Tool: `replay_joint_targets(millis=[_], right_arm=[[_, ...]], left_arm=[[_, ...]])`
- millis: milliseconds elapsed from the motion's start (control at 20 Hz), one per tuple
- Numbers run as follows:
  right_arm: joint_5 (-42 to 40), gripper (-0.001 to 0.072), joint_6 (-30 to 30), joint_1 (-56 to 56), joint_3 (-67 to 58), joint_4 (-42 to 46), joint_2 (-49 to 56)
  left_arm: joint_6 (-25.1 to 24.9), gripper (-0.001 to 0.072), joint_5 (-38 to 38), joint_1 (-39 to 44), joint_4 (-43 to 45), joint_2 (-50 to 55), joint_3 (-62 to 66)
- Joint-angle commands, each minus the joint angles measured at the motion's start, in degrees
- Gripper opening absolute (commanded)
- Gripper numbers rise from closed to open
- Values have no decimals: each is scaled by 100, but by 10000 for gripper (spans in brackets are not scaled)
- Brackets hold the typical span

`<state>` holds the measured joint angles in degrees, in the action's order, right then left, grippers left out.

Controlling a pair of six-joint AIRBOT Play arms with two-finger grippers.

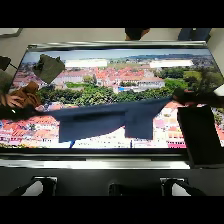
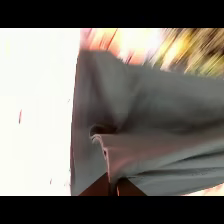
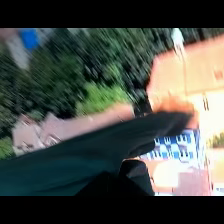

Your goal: Fold the shirts.

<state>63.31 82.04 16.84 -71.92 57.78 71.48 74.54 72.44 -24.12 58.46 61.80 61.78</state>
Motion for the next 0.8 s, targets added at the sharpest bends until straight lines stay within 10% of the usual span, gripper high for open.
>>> replay_joint_targets(millis=[0,500,750], right_arm=[[-348,42,-83,4,-1609,31,-1185],[-737,42,214,4,-3126,503,-3462],[979,42,1137,4,-3123,1565,-3674]], left_arm=[[396,28,-4,-9,-7,-678,2396],[1062,28,-872,-11,179,-1947,5681],[1209,28,-693,-11,911,-2087,5431]])
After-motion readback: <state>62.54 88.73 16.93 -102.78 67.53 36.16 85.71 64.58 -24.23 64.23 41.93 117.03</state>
